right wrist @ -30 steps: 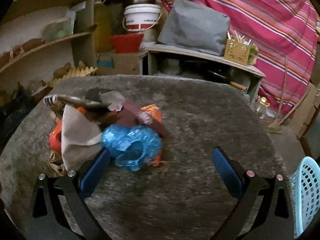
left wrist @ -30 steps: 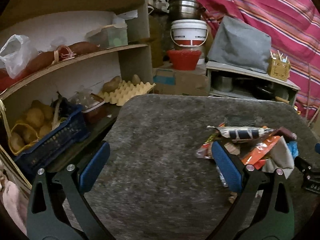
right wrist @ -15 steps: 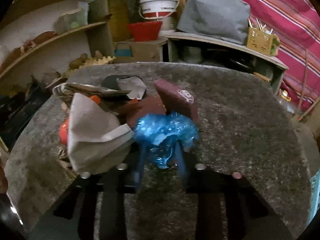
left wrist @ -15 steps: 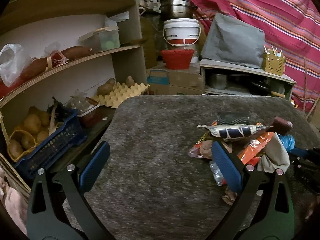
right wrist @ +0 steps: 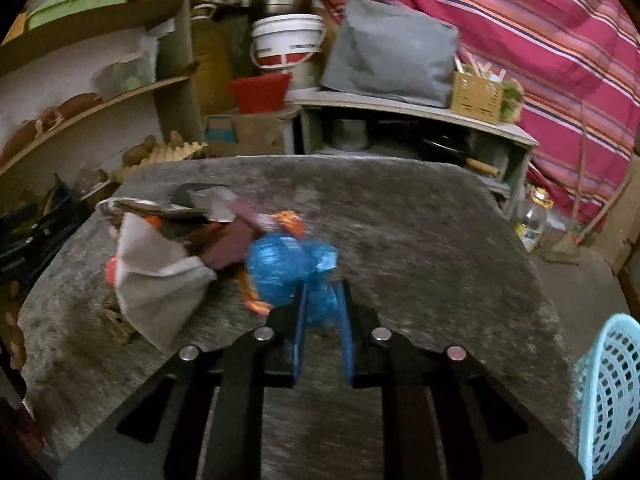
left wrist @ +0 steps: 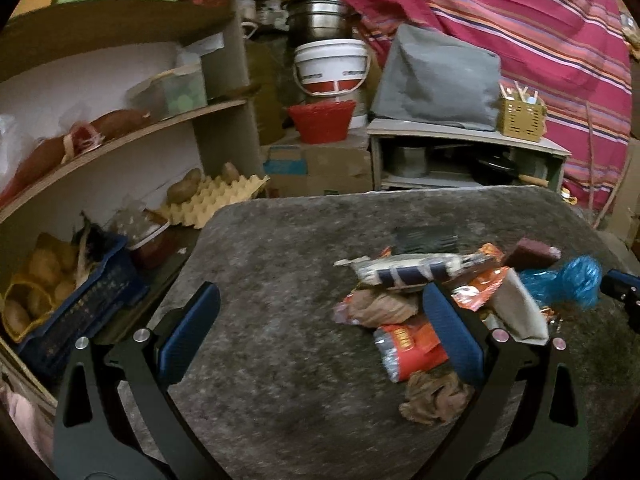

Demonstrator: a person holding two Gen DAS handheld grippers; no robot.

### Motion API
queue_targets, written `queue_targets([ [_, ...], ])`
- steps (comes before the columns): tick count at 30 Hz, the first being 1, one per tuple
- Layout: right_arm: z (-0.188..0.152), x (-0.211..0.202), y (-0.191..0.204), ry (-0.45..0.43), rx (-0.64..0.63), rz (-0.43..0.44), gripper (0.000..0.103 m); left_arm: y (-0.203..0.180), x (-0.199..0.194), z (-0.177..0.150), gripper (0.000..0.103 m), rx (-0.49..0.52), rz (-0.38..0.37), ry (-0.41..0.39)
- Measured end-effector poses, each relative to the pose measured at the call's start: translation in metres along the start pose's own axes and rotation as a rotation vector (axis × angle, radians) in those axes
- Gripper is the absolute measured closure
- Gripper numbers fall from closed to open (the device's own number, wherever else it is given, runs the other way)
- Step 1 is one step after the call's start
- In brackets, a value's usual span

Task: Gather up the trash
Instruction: 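Grasp and lift the printed snack wrapper with the left tool while the right holds the bag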

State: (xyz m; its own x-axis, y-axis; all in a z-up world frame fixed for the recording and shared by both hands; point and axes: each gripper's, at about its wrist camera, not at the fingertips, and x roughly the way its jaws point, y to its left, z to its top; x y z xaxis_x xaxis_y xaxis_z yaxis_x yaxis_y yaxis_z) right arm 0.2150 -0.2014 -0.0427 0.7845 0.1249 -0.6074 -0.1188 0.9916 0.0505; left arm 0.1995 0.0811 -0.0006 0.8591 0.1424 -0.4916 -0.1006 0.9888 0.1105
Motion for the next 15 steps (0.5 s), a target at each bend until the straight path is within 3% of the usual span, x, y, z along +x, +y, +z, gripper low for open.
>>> queue_targets([
  [9, -0.003, -0.002, -0.033, 0.003, 0.055, -0.02, 0.087, -0.028, 0.009, 0.016, 0.005, -0.004, -0.066, -0.004],
  [15, -0.011, 0.008, -0.031, 0.049, 0.064, 0.006, 0.086, -0.036, 0.03, 0.022, 0.005, -0.037, -0.058, 0.054],
])
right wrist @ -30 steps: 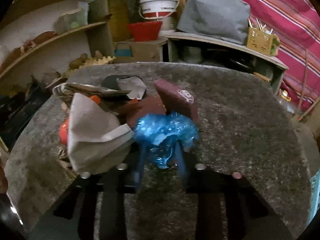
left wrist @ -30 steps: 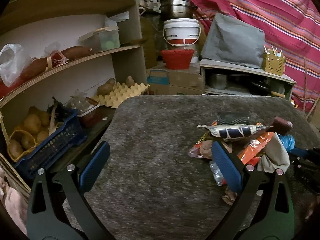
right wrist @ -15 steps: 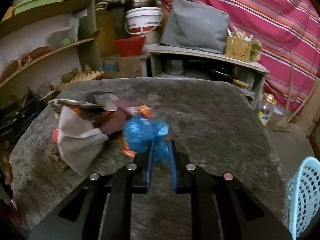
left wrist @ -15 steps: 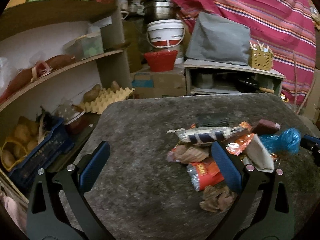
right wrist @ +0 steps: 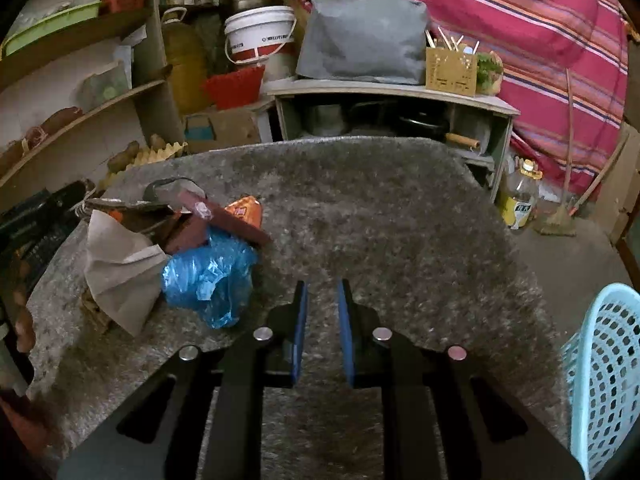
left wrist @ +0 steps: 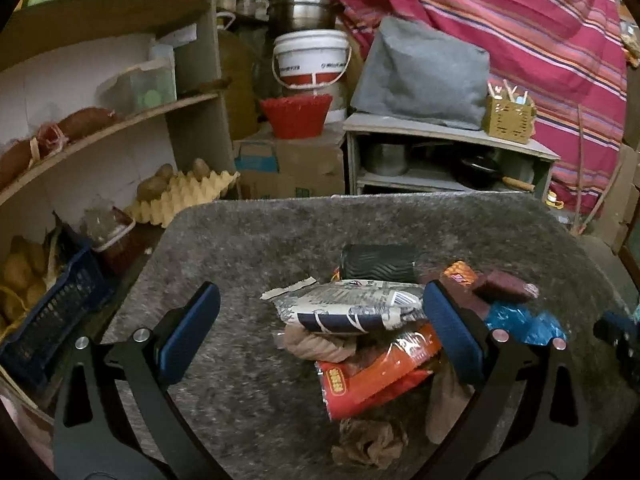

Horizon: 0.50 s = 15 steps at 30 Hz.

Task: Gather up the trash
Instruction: 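Grasp and lift the printed snack wrapper with the left tool while the right holds the bag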

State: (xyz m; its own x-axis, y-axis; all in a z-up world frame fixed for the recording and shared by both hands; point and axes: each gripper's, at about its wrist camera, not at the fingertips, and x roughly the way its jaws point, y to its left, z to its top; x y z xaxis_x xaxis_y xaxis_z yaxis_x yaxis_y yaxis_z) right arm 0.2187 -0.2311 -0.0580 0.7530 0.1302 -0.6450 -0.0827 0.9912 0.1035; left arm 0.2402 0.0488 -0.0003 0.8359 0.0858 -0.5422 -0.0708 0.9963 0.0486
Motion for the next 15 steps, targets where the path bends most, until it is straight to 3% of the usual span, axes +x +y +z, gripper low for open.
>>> queue_targets([
  [2, 0.0, 0.002, 0.001, 0.003, 0.001, -0.007, 0.084, 0.001, 0.009, 0.0, 0.005, -0.008, 0.0, 0.03],
  [4, -0.002, 0.002, 0.0, 0.0, 0.011, -0.008, 0.061, 0.001, 0.02, -0.005, 0.005, -0.003, 0.019, 0.079],
  [7, -0.002, -0.001, -0.001, -0.013, 0.029, 0.0, 0.045, 0.005, 0.028, -0.014, 0.005, 0.016, 0.033, 0.126],
  [10, -0.002, -0.002, 0.002, -0.021, 0.03, 0.011, 0.037, 0.011, 0.028, -0.024, 0.005, 0.023, 0.042, 0.148],
  [15, -0.004, 0.007, 0.021, 0.003, -0.002, 0.036, 0.033, 0.021, 0.029, -0.028, 0.005, -0.002, 0.019, 0.169],
])
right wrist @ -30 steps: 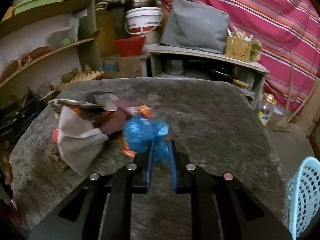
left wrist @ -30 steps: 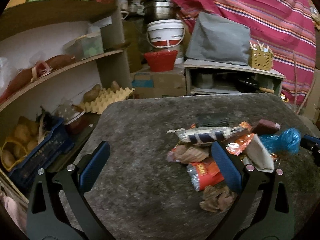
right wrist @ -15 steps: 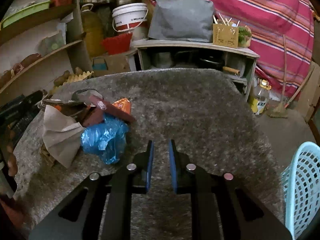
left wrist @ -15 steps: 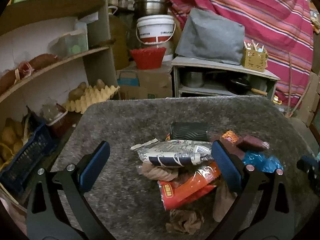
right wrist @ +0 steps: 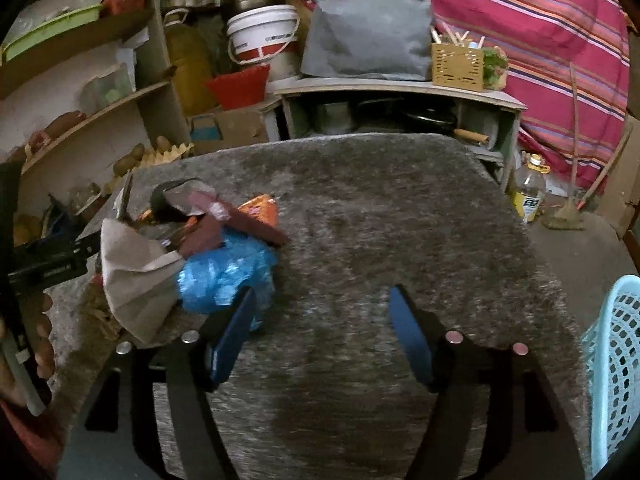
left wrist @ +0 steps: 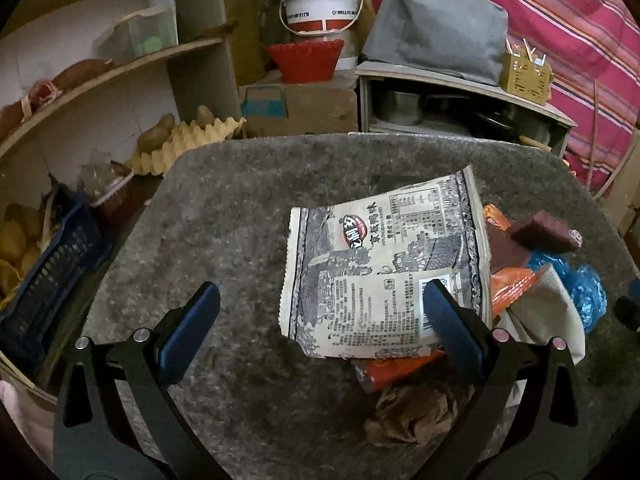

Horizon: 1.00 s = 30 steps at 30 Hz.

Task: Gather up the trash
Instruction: 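Grasp and lift the printed snack wrapper with the left tool while the right holds the bag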

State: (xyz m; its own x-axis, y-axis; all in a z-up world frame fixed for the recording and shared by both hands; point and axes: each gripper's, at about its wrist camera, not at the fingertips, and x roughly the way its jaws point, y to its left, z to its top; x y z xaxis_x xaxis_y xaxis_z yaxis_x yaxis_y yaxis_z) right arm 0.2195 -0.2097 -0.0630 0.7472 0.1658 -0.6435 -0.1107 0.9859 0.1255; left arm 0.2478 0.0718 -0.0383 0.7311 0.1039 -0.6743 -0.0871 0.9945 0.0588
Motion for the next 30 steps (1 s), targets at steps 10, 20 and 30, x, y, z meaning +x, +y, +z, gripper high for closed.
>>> queue_targets([
  [10, -0.003, 0.023, 0.035, 0.044, -0.075, 0.015, 0.03, 0.019, -0.013, 0.0, 0.005, 0.016, 0.067, -0.033],
  [20, 0.002, 0.046, 0.063, 0.071, -0.158, 0.127, 0.091, 0.047, -0.029, -0.007, 0.005, 0.028, 0.108, -0.052],
  [30, 0.015, 0.001, 0.019, -0.053, -0.069, -0.027, 0.097, 0.056, -0.033, -0.024, 0.005, 0.098, 0.059, -0.058],
])
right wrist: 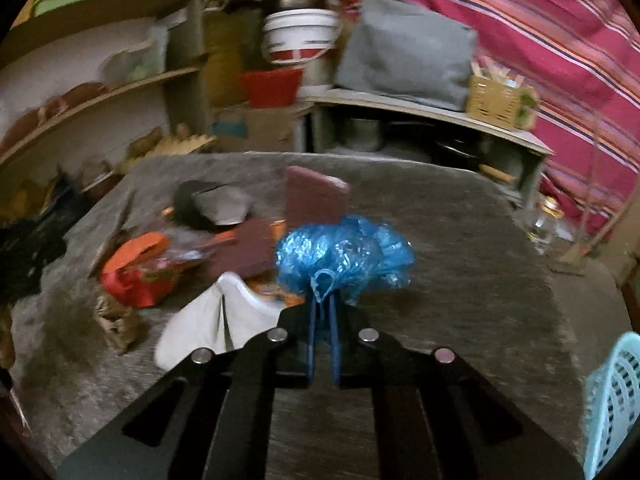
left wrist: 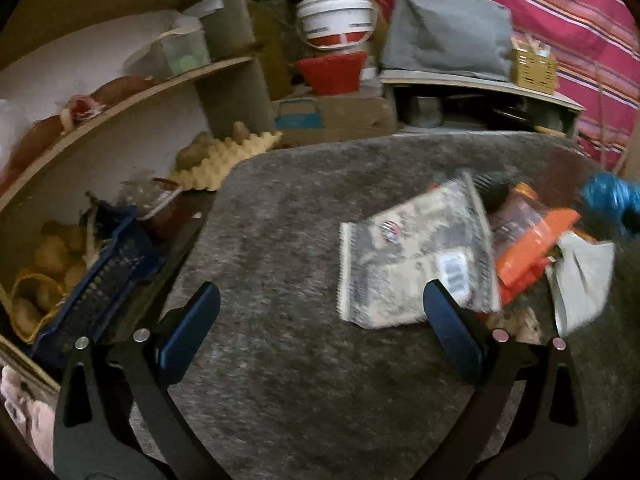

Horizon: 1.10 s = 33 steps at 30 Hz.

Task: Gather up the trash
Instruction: 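Grasp and lift the printed snack wrapper with the left tool while the right holds the bag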

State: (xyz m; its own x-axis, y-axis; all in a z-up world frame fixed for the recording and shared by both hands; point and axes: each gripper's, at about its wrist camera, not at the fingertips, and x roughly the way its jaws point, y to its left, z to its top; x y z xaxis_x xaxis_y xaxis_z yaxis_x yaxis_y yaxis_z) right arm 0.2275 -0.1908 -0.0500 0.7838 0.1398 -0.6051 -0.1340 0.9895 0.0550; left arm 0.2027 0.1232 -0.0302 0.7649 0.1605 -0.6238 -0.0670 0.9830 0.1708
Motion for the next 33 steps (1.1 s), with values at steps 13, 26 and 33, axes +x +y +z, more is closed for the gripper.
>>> queue_targets([
  [13, -0.008, 0.005, -0.017, 0.035, 0.01, 0.003, 0.097, -0.031, 0.026, -0.023, 0.005, 0.125, -0.035, 0.063],
  [26, -0.01, 0.012, -0.008, 0.043, -0.002, 0.026, 0.097, -0.028, 0.044, -0.006, 0.07, 0.071, -0.088, 0.046],
  [33, -0.009, 0.005, -0.009, 0.025, 0.003, 0.039, 0.097, -0.016, 0.038, -0.001, 0.1, 0.023, -0.079, 0.021],
])
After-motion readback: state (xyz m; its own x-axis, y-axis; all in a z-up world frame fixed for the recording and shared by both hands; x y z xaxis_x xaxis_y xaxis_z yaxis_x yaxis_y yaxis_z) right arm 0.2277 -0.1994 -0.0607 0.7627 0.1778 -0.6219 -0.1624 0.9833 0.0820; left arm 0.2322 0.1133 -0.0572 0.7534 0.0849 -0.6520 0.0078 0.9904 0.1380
